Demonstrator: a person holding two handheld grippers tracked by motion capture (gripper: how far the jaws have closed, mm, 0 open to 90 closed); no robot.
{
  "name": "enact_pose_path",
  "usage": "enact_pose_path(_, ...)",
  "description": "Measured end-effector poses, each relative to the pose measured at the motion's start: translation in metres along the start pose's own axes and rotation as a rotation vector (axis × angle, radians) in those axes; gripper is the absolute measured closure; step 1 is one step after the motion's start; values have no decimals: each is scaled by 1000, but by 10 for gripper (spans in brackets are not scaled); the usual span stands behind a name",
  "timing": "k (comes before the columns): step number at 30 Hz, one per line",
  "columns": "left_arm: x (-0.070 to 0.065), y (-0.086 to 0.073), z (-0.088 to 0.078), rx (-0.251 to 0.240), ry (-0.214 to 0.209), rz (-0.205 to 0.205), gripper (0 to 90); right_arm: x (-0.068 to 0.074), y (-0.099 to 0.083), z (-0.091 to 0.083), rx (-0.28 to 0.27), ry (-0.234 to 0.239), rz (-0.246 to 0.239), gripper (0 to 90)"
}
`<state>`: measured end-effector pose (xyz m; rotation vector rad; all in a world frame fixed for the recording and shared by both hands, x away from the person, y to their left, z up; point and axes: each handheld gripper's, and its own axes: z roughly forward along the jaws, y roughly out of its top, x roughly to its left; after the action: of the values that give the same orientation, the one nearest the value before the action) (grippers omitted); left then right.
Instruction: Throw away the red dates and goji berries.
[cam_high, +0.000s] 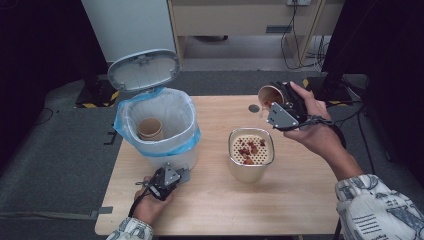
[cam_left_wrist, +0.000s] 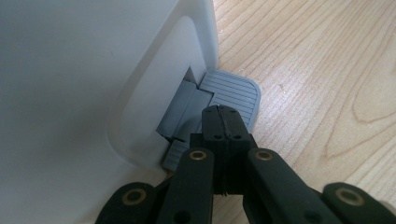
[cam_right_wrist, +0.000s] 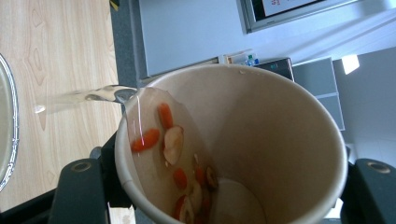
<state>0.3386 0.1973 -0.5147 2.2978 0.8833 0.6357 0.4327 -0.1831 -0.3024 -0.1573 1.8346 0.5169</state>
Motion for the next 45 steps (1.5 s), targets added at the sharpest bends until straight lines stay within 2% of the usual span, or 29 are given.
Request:
enact_pose_path(11, 0, 0, 0, 0, 0, 0, 899, -1, 1, -1, 7, 2, -25, 298)
enact_pose_path(29, 0, 0, 0, 1, 0, 1, 899, -4, 11, -1, 32, -9, -135, 298)
enact_pose_path(45, 0, 0, 0, 1, 0, 1, 899, -3, 15, -1, 34, -10, -163, 298)
